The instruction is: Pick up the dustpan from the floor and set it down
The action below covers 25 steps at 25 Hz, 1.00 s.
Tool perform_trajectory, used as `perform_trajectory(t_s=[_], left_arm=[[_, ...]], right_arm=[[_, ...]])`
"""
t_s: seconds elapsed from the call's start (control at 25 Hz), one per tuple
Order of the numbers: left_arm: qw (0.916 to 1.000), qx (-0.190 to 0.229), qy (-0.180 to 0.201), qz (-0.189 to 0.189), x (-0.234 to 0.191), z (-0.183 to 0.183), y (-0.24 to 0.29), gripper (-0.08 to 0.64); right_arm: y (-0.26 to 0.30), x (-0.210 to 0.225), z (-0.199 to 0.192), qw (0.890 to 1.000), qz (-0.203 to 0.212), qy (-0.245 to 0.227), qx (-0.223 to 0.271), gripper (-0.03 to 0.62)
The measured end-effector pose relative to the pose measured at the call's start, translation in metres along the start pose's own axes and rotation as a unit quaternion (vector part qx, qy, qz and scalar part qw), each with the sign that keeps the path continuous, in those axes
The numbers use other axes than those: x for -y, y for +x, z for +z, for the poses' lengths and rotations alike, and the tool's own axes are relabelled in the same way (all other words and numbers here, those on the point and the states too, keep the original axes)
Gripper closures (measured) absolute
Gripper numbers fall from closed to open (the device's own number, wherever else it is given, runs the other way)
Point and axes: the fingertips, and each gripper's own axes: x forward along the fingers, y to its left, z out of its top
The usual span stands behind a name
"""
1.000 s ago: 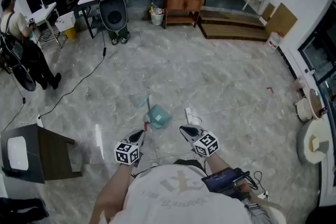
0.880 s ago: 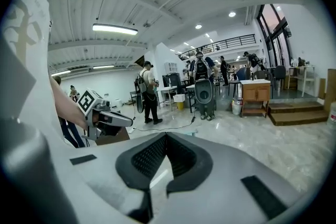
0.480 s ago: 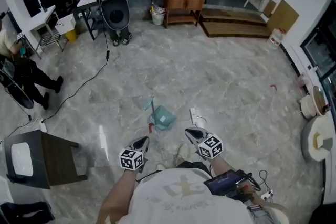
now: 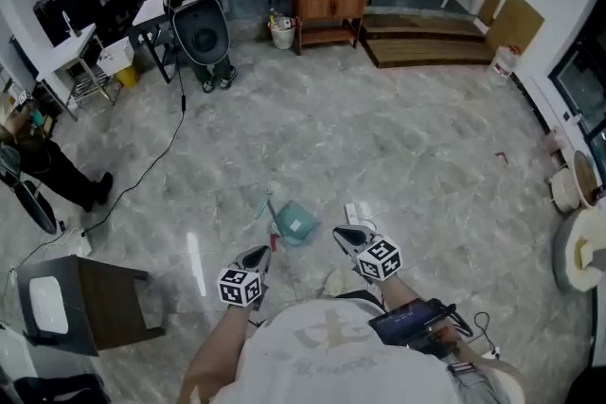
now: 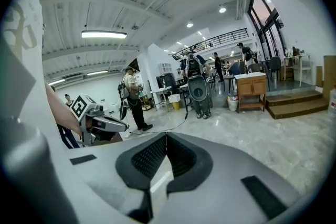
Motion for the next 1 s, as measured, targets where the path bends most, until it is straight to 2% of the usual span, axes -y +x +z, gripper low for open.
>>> perform_trajectory(t_s=[0.52,0.72,1.0], left_arm=[[0.9988,-0.013,0.004,0.047,0.0,0.04,0.076,0.546],[0.9966,-0.025,-0.006,0.078,-0.017,0.042,0.089,0.546],[0.9942,-0.066,-0.003,0.085,-0.045,0.039,0.106,0.54]], right_arm=[[-0.008,0.093,0.014,1.0,0.018,0.005,0.004,0.575],[-0.005,0.109,0.013,1.0,0.03,0.007,-0.007,0.575],[0.001,0.124,0.01,0.999,0.018,0.022,-0.02,0.575]])
